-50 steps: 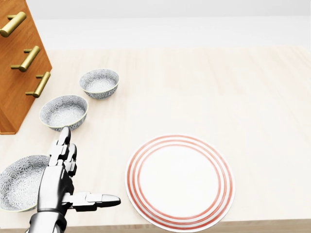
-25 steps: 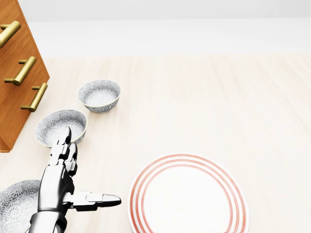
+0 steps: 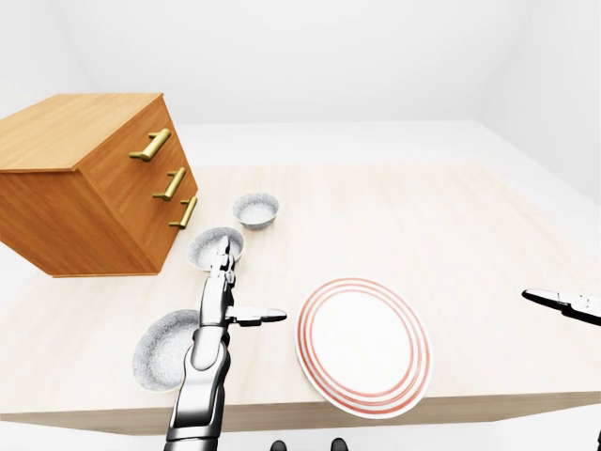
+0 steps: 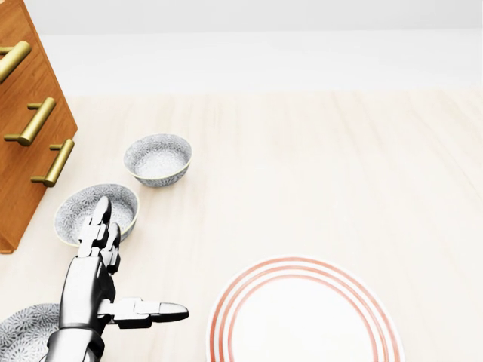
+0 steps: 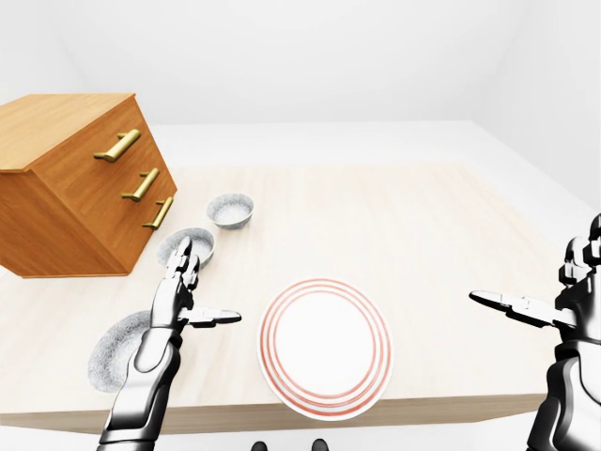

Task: Put the bowl in the middle on the plate.

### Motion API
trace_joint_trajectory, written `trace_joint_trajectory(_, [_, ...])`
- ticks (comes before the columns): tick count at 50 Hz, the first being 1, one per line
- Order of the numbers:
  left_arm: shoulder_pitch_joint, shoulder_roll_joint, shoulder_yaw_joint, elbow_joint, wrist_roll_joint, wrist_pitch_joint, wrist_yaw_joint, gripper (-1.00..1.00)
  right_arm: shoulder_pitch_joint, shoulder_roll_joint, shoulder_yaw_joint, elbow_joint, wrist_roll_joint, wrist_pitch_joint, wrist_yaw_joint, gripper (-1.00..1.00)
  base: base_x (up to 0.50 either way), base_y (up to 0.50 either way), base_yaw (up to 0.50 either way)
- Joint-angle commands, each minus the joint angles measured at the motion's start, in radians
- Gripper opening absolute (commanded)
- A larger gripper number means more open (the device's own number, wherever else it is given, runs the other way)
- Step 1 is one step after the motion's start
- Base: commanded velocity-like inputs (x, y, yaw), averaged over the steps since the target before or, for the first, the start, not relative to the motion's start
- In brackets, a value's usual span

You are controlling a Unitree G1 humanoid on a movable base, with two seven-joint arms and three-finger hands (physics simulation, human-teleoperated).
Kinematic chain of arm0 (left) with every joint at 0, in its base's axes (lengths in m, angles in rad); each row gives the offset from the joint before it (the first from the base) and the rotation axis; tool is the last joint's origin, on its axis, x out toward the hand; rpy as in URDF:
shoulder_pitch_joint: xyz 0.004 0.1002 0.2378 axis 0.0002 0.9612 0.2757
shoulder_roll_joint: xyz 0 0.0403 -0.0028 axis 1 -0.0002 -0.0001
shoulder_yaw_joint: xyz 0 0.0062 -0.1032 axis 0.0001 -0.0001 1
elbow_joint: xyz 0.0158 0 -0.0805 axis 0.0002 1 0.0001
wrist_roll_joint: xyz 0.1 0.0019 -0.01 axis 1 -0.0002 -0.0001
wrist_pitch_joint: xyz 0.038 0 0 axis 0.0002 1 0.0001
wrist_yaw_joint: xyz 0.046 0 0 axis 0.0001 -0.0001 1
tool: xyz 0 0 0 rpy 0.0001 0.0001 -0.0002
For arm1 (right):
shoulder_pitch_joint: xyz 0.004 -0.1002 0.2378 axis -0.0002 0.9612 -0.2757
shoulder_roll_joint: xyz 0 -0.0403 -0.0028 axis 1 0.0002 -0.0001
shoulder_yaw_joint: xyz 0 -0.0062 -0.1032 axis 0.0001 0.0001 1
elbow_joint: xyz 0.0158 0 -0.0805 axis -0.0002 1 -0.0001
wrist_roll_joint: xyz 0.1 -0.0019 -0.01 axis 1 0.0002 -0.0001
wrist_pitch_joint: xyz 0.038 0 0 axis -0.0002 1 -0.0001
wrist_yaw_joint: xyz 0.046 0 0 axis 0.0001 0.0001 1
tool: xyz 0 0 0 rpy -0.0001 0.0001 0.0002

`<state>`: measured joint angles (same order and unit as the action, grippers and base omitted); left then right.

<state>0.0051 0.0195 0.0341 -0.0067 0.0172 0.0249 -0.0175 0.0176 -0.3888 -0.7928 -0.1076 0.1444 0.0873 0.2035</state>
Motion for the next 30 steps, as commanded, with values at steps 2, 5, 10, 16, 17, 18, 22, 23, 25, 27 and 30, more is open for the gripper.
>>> trace_joint_trajectory(2, [0.003, 0.009, -0.017, 0.013, 0.071, -0.033, 0.017, 1.00, -0.001, -0.001, -0.007, -0.010, 0.014, 0.000, -0.005, 1.00, 0.00, 0.00, 0.00])
trace_joint_trajectory(5, [-0.008, 0.007, -0.016, 0.026, 0.080, -0.040, 0.017, 1.00, 0.004, 0.001, -0.007, -0.015, 0.016, 0.000, -0.005, 1.00, 0.00, 0.00, 0.00])
trace_joint_trajectory(10, [-0.035, 0.011, -0.012, 0.076, 0.114, -0.085, 0.026, 1.00, 0.004, 0.003, -0.004, -0.012, 0.014, 0.000, -0.003, 1.00, 0.00, 0.00, 0.00])
trace_joint_trajectory(16, [-0.047, 0.008, -0.038, 0.011, 0.210, -0.055, 0.050, 1.00, 0.003, 0.004, -0.004, -0.011, 0.015, 0.000, -0.001, 1.00, 0.00, 0.00, 0.00])
trace_joint_trajectory(17, [-0.053, 0.012, -0.043, -0.007, 0.242, -0.038, 0.057, 1.00, 0.001, 0.002, -0.004, -0.012, 0.016, 0.000, -0.001, 1.00, 0.00, 0.00, 0.00])
trace_joint_trajectory(18, [-0.063, 0.012, -0.041, -0.013, 0.248, -0.028, 0.054, 1.00, 0.004, 0.004, -0.005, -0.013, 0.017, 0.000, 0.000, 1.00, 0.00, 0.00, 0.00])
trace_joint_trajectory(22, [-0.138, 0.023, -0.029, -0.013, 0.273, 0.014, 0.036, 1.00, 0.007, 0.005, -0.011, -0.032, 0.023, 0.000, 0.005, 1.00, 0.00, 0.00, 0.00])
trace_joint_trajectory(23, [-0.140, 0.023, -0.028, -0.012, 0.273, 0.013, 0.035, 1.00, 0.007, 0.005, -0.012, -0.032, 0.023, 0.000, 0.006, 1.00, 0.00, 0.00, 0.00])
trace_joint_trajectory(25, [-0.155, 0.032, -0.029, 0.004, 0.307, 0.001, 0.036, 1.00, 0.004, 0.005, -0.010, -0.029, 0.020, 0.000, 0.006, 1.00, 0.00, 0.00, 0.00])
trace_joint_trajectory(27, [-0.150, 0.032, -0.040, -0.064, 0.349, 0.053, 0.023, 1.00, 0.002, 0.005, -0.008, -0.015, 0.018, 0.000, 0.006, 1.00, 0.00, 0.00, 0.00])
trace_joint_trajectory(30, [-0.161, 0.025, -0.050, -0.138, 0.379, 0.062, -0.009, 1.00, 0.002, 0.004, -0.004, -0.007, 0.018, 0.000, 0.005, 1.00, 0.00, 0.00, 0.00])
